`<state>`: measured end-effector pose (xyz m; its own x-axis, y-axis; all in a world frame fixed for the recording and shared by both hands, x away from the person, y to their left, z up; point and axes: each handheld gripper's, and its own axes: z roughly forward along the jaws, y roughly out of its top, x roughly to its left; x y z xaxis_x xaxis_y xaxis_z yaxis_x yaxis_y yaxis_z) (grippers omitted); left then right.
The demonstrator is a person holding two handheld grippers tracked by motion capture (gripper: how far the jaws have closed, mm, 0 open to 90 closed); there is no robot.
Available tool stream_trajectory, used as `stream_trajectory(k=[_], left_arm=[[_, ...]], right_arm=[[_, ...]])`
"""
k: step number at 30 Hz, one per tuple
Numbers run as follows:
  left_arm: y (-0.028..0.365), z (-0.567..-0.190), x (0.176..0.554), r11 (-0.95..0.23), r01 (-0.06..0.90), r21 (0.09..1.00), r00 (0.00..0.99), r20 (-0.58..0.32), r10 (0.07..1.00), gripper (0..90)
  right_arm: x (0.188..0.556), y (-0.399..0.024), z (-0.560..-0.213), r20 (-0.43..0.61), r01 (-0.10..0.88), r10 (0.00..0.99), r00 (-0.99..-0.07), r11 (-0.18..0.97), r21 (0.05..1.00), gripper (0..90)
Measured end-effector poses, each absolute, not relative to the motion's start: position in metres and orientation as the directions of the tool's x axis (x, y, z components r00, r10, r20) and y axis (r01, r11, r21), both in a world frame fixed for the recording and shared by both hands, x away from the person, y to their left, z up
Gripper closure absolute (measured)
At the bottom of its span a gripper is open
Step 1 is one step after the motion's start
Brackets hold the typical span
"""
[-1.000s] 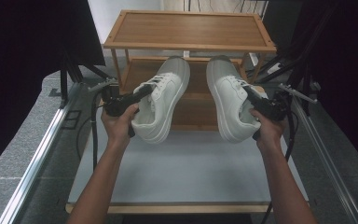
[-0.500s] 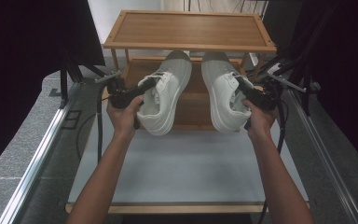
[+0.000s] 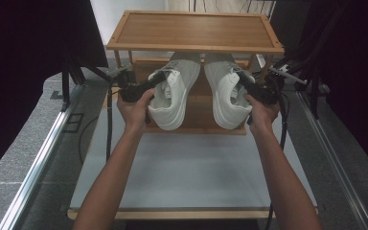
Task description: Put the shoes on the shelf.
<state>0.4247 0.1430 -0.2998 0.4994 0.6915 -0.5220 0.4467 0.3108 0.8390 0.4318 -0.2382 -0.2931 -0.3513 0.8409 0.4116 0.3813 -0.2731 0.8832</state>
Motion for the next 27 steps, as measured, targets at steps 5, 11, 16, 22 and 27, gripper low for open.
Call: stream_trajectory(k=[5, 11, 16, 22, 27], left_arm=[[0.140, -0.297, 0.435, 0.325, 0.448, 0.833, 0.482, -0.531, 0.697, 82.0], [0.138, -0.295, 0.445, 0.333, 0.455, 0.826, 0.453, -0.537, 0.712, 81.9], [0.139, -0.293, 0.453, 0.359, 0.450, 0.818, 0.429, -0.551, 0.716, 81.7], [0.139, -0.293, 0.459, 0.364, 0.450, 0.815, 0.409, -0.550, 0.728, 81.7], [0.133, -0.297, 0.463, 0.383, 0.448, 0.808, 0.378, -0.559, 0.738, 81.5]], right_arm=[[0.439, -0.232, -0.292, 0.407, 0.382, 0.845, -0.346, -0.269, 0.884, 83.4], [0.446, -0.222, -0.291, 0.401, 0.385, 0.857, -0.324, -0.269, 0.883, 83.1], [0.453, -0.218, -0.292, 0.429, 0.394, 0.852, -0.300, -0.299, 0.869, 82.8], [0.459, -0.208, -0.290, 0.429, 0.392, 0.856, -0.288, -0.303, 0.869, 81.8], [0.464, -0.200, -0.289, 0.432, 0.396, 0.857, -0.281, -0.307, 0.866, 81.0]])
